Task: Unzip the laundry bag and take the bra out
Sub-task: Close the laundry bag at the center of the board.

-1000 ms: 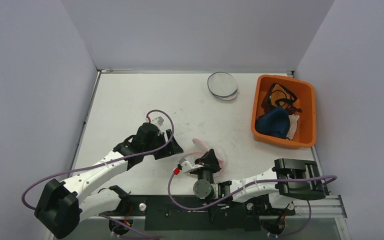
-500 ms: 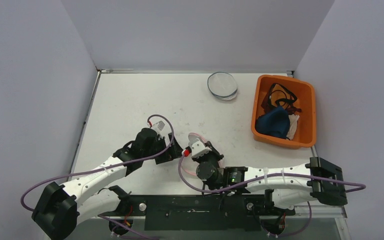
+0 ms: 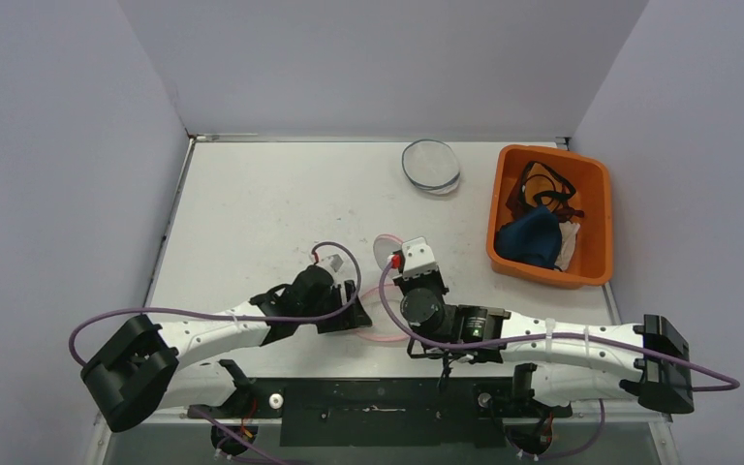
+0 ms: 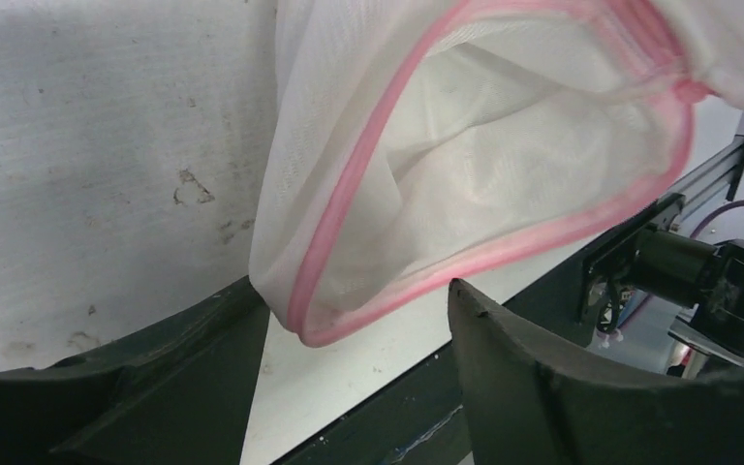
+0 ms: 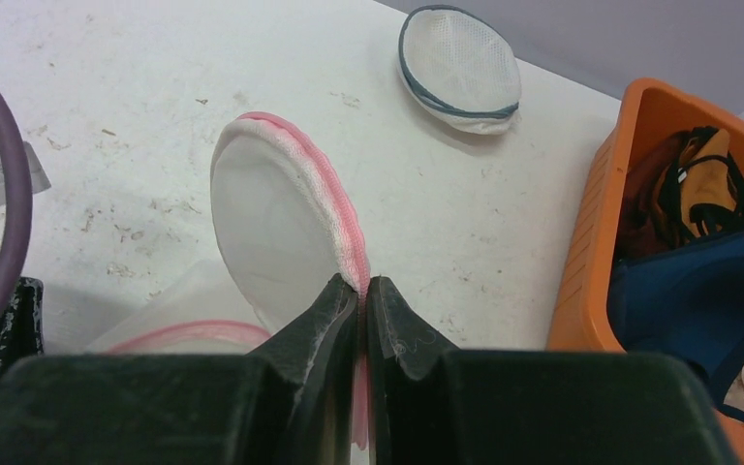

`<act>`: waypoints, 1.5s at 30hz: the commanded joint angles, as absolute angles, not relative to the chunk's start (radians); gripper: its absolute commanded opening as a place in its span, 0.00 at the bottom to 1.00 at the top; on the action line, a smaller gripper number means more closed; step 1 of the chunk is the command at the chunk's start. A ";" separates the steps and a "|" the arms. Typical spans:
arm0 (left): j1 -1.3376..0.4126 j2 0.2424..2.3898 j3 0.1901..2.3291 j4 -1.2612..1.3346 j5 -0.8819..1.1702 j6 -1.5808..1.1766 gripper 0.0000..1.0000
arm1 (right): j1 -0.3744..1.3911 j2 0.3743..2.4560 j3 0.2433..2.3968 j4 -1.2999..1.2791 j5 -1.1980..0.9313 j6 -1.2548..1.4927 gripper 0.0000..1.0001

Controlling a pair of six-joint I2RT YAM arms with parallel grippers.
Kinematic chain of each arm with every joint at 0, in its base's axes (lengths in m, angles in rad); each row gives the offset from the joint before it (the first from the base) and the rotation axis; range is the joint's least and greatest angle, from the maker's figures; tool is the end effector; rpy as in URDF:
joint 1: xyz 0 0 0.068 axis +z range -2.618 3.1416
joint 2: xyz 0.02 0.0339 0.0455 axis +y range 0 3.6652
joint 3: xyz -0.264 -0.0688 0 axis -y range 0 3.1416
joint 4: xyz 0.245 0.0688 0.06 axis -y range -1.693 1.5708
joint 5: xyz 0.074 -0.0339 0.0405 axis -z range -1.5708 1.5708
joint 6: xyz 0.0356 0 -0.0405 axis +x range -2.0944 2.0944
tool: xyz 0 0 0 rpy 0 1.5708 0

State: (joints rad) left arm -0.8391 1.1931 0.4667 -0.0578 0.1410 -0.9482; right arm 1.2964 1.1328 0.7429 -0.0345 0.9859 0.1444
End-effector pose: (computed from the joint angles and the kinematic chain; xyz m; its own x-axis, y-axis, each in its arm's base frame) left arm 0.1453 -0.1693 0.1639 -0.9276 -0.1708 -0.3322 0.0850 0.7695 -0.6330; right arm 0.0944 0.2257 0.2764 -0.1573 -0.2655 -0.9512 -0.3061 0.9288 -0.2086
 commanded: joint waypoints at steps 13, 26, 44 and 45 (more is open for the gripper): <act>-0.624 1.171 0.880 -0.415 0.105 -0.778 0.00 | 1.195 1.191 0.963 0.099 1.159 -0.153 0.05; -0.487 1.521 1.230 -0.636 0.293 -0.636 0.00 | 1.083 1.433 1.047 0.425 1.190 -0.557 0.05; -0.486 1.648 1.139 -0.434 0.372 -0.681 0.00 | 1.044 1.487 0.931 0.224 0.943 -0.261 0.08; -0.486 1.651 1.134 -0.427 0.371 -0.683 0.00 | 1.047 1.467 0.929 0.201 0.889 -0.235 0.08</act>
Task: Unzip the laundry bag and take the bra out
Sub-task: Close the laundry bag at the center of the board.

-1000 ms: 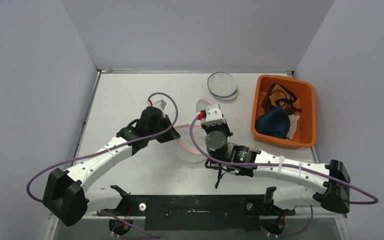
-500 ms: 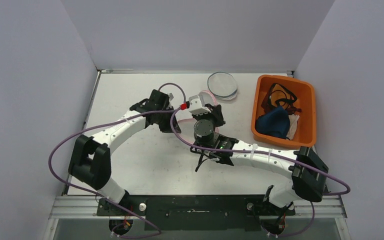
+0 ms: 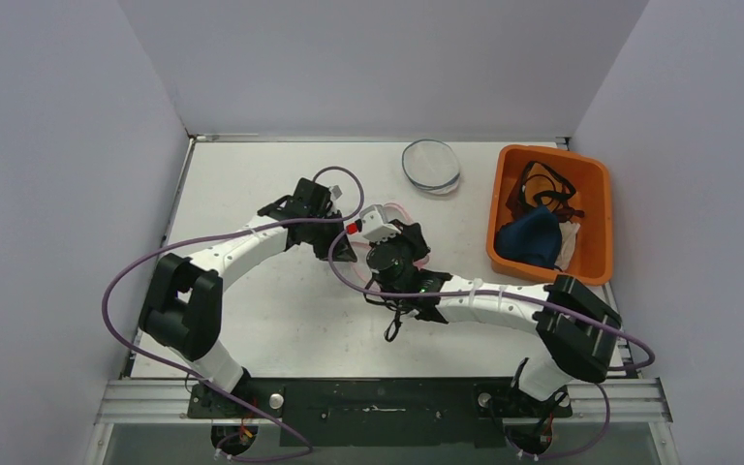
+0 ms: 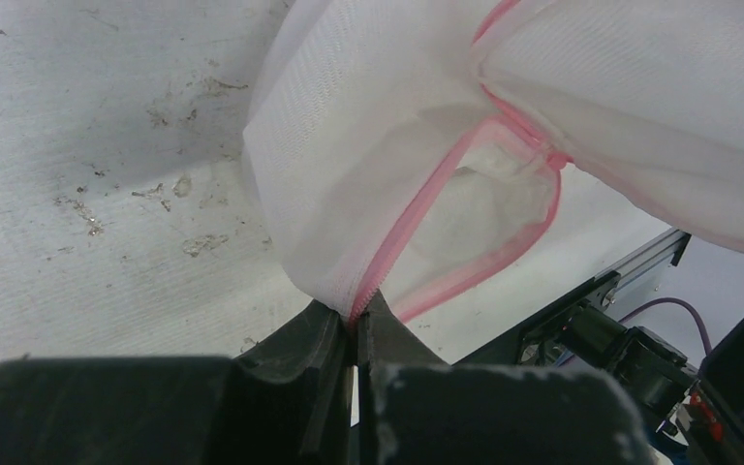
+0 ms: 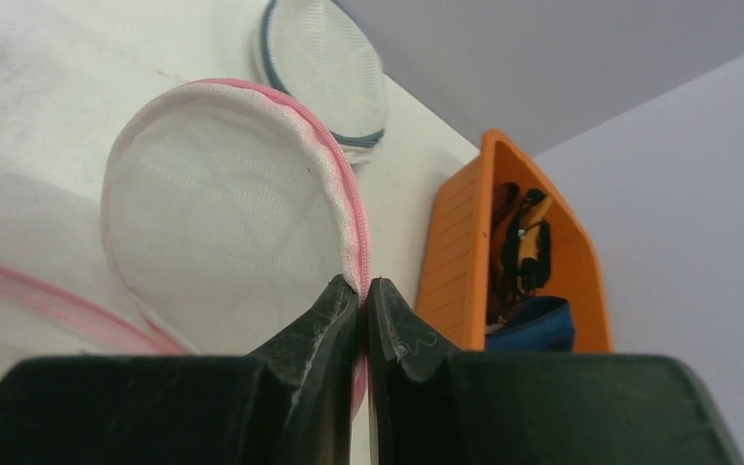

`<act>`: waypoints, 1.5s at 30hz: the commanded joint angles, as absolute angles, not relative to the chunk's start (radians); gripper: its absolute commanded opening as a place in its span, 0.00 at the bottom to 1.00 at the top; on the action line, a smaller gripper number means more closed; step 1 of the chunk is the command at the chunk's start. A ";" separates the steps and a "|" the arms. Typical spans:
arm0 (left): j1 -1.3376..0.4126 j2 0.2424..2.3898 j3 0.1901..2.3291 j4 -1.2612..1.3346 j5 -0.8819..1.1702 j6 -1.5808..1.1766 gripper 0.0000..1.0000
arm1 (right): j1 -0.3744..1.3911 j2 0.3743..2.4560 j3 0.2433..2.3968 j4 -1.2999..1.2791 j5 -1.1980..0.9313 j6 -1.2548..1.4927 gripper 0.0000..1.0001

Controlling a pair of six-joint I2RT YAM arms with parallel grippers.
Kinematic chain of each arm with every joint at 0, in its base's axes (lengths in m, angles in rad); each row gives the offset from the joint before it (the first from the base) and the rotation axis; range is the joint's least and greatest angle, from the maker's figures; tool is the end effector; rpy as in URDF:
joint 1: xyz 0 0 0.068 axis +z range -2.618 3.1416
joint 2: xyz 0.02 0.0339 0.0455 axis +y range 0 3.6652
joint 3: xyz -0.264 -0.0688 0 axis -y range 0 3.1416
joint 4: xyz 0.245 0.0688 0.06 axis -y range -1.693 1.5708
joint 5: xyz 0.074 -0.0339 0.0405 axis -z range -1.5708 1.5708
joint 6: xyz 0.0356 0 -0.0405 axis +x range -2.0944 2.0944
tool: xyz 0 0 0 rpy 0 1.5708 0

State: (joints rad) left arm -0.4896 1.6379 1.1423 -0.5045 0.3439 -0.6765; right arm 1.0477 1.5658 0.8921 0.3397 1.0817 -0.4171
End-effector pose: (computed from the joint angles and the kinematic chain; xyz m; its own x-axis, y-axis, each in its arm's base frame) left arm 0.2943 -0.1704 0.2227 -0.9569 -0.1579 -0.2436 0.0056 0.8288 -0.5595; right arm 0.1937 0.2730 0.2418 -0.1536 -0.6474 -0.7465 -0.0575 0.7601 -0.6473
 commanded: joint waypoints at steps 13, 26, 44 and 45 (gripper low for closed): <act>-0.488 1.684 1.109 -0.386 0.388 -0.708 0.00 | 1.097 1.426 0.887 0.120 0.622 -0.127 0.08; -0.480 1.660 1.091 -0.423 0.299 -0.704 0.07 | 1.169 1.445 0.836 0.070 0.592 -0.045 0.53; -0.470 1.576 1.030 -0.471 0.195 -0.704 0.28 | 0.953 1.220 0.760 0.043 0.335 0.291 0.68; -0.468 1.560 1.020 -0.478 0.188 -0.701 0.30 | 0.906 1.218 0.748 0.051 0.299 0.320 0.68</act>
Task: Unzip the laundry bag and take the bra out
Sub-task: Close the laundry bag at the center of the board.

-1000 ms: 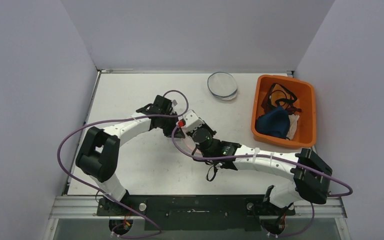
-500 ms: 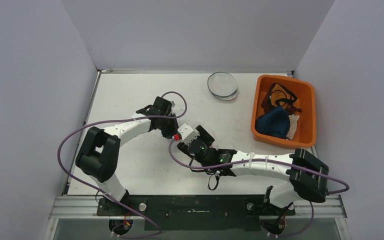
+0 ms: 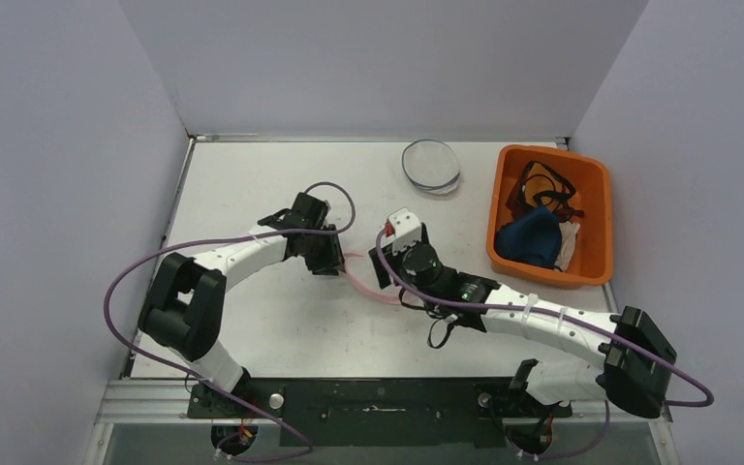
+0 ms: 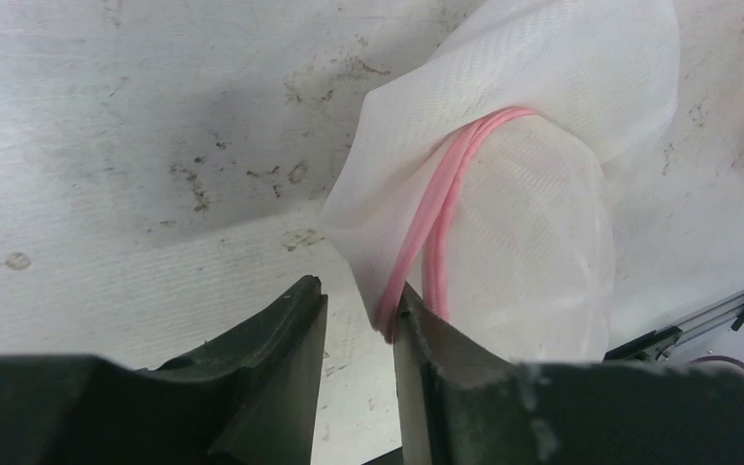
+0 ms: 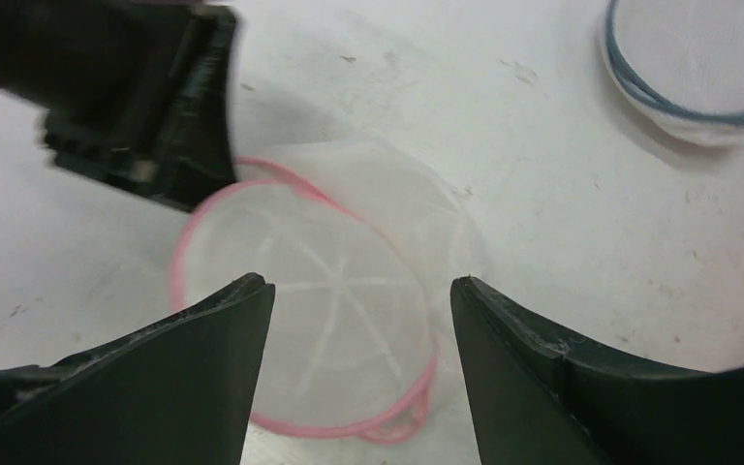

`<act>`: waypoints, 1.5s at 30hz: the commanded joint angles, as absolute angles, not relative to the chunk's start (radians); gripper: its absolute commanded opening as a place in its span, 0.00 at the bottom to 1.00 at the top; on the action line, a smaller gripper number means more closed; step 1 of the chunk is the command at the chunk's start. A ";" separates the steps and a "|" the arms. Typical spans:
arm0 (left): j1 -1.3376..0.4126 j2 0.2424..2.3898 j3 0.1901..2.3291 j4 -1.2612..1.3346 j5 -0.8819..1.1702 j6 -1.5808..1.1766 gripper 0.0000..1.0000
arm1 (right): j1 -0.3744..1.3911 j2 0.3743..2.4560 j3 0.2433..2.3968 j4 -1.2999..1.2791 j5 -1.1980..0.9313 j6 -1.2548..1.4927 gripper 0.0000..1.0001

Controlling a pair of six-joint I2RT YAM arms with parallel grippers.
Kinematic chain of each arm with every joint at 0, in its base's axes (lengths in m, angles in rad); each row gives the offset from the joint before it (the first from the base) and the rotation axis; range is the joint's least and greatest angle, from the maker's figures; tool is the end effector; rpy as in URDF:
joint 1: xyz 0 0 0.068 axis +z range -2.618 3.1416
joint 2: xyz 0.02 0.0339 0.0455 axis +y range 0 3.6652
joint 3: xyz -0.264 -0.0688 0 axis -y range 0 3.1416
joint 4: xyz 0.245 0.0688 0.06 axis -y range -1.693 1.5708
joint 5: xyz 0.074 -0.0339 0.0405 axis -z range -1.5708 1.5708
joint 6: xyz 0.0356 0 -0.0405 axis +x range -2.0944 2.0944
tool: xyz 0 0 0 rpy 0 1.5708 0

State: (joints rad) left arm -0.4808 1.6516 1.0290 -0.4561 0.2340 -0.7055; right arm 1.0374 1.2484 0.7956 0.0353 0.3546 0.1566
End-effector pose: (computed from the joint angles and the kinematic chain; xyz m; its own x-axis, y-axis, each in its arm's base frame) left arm 0.2858 -0.1584 0.1868 -0.9496 -0.2161 -0.2272 -0.0902 0.8823 -0.4619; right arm 0.1536 0.2357 0.2671 -0.3044 -0.2279 -0.9249 -0.6061 0.7954 0.0035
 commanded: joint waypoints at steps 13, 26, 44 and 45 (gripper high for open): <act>-0.464 1.280 0.931 -0.563 0.075 -0.702 0.44 | 0.867 1.336 0.706 0.133 0.177 0.401 0.48; -0.637 1.242 0.767 -0.281 0.156 -0.826 0.37 | 0.854 1.344 0.666 0.132 0.198 0.422 0.65; -0.629 1.114 0.646 -0.230 0.138 -0.856 0.37 | 0.692 1.487 0.643 0.238 -0.190 0.444 0.64; -0.628 1.108 0.643 -0.231 0.137 -0.856 0.37 | 0.691 1.494 0.643 0.241 -0.199 0.445 0.61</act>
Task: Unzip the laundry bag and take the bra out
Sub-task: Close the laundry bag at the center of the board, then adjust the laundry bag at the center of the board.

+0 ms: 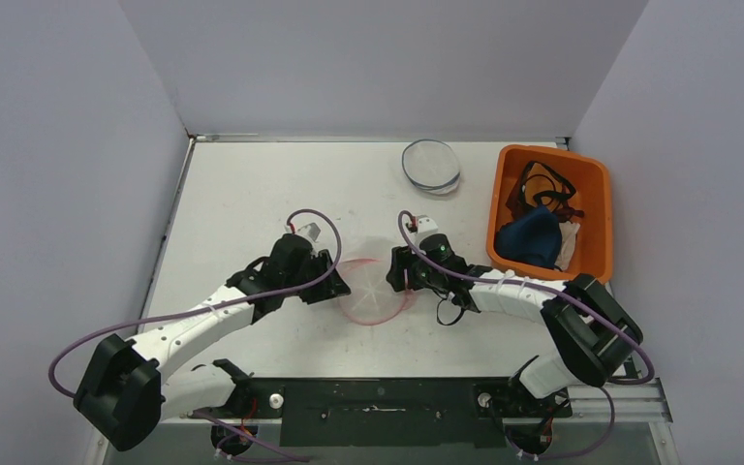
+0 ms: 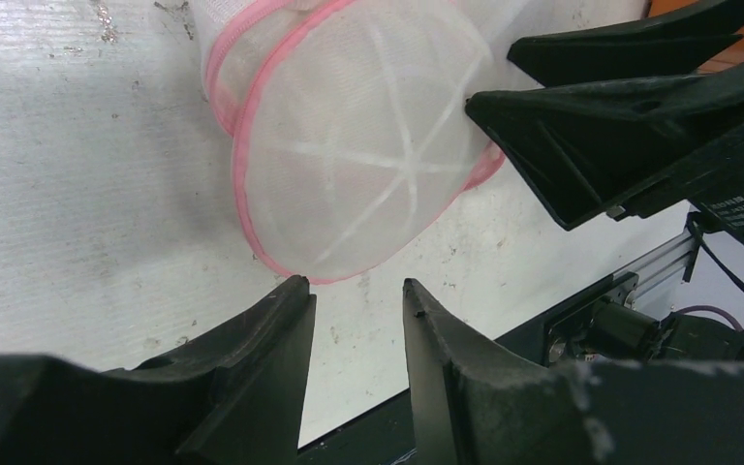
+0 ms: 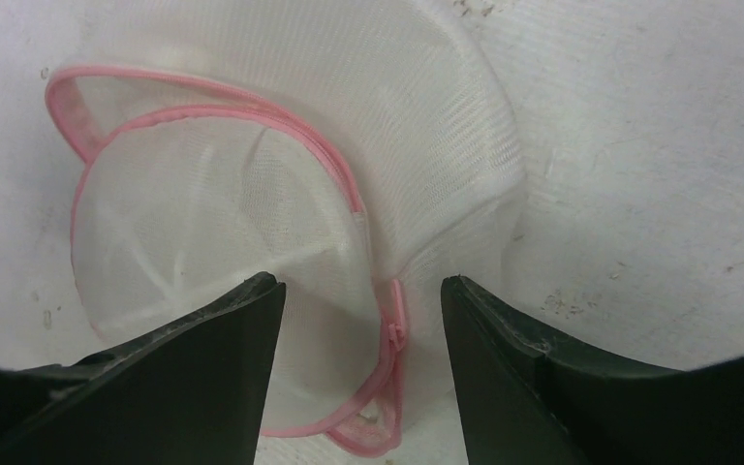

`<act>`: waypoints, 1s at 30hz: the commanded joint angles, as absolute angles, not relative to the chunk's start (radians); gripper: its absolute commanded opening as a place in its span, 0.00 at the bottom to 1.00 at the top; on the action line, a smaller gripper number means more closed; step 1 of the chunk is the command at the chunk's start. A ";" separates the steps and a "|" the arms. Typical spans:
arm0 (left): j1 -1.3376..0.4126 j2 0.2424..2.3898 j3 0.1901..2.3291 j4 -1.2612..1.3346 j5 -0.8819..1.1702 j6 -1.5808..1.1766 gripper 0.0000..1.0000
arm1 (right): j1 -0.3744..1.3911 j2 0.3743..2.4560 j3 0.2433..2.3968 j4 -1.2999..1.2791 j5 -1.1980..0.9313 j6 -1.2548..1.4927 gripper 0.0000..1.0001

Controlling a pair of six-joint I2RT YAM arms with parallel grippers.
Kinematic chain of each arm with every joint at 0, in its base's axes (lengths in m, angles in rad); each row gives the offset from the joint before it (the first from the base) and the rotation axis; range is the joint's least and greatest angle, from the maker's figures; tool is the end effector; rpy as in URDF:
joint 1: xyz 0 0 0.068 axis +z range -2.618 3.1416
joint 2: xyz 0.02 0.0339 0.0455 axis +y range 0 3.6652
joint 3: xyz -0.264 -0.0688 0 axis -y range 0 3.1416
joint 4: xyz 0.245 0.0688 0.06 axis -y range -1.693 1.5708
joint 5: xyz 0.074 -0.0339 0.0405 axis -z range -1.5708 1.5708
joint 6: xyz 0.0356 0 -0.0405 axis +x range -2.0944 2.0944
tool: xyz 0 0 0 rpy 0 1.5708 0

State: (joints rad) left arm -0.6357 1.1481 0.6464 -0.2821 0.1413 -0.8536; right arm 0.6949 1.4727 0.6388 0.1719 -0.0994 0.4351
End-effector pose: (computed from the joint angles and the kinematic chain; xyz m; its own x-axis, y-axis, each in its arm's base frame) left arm 0.1843 -0.1422 0.2119 -0.8769 -0.2802 -0.3906 0.0110 0.8006 -0.5991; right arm 0.2201 0.1881 0.1679 -0.7221 -0.0559 -0.6896 -0.4333 0.8136 0.3878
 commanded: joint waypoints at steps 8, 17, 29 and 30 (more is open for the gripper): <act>-0.610 1.056 0.621 -0.250 0.138 -0.858 0.37 | 0.689 1.479 0.640 0.224 -0.227 0.462 0.66; -0.587 0.995 0.609 -0.277 0.137 -0.850 0.37 | 0.677 1.363 0.554 0.219 -0.245 0.491 0.67; -0.579 0.974 0.598 -0.284 0.139 -0.854 0.38 | 0.678 1.233 0.529 0.190 -0.251 0.508 0.71; -0.578 0.975 0.599 -0.283 0.140 -0.855 0.38 | 0.679 1.251 0.535 0.190 -0.267 0.508 0.70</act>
State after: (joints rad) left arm -0.5854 0.9939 0.5964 -0.2985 0.1410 -0.8547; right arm 0.6811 1.2312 0.5236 0.1707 -0.2249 0.5041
